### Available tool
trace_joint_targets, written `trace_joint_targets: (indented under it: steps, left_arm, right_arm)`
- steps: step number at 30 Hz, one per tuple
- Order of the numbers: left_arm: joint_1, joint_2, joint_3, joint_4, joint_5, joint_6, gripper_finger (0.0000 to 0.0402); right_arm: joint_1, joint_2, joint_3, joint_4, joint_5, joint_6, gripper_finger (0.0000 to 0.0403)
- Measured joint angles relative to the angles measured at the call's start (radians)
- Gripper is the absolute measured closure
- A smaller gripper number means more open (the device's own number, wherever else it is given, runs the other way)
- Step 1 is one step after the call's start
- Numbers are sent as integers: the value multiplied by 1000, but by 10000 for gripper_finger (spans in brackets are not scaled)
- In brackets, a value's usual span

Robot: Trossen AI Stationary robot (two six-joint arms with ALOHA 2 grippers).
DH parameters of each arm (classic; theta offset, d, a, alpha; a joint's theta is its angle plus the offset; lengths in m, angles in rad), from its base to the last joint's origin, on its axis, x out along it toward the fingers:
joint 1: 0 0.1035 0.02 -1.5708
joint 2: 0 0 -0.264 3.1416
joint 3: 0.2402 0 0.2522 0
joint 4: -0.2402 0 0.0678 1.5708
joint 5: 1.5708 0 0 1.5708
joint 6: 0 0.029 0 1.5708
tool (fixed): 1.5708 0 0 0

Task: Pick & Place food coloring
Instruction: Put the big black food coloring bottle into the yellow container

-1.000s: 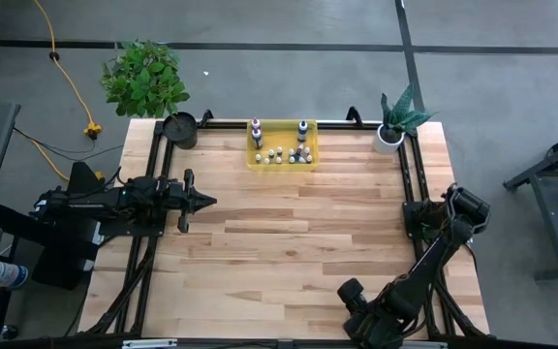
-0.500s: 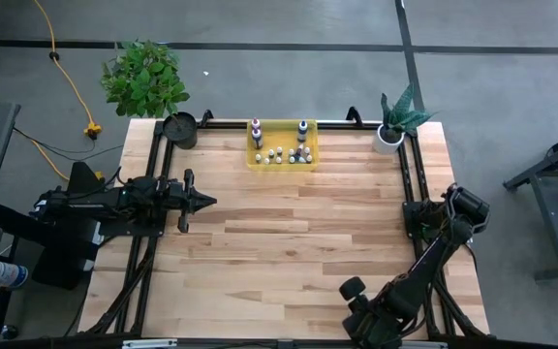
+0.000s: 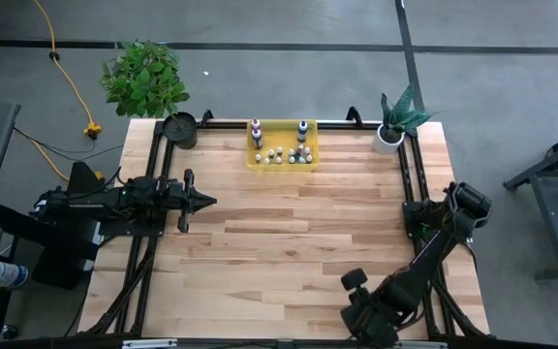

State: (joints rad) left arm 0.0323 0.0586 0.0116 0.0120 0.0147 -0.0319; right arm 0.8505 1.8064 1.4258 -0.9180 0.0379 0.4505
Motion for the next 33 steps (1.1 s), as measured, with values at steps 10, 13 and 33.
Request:
trace_joint_targets:
  steps: [10, 13, 33]
  left_arm:
    - [0, 0, 0, 0, 0, 0, 401]
    - [0, 0, 0, 0, 0, 0, 401]
    - [0, 0, 0, 0, 0, 0, 401]
  right_arm:
    - [-121, -103, 0, -52, 6, -6, 291]
    - [-183, -156, 0, -61, -2, -11, 291]
    - [-774, -338, 163, -55, 10, -406, 292]
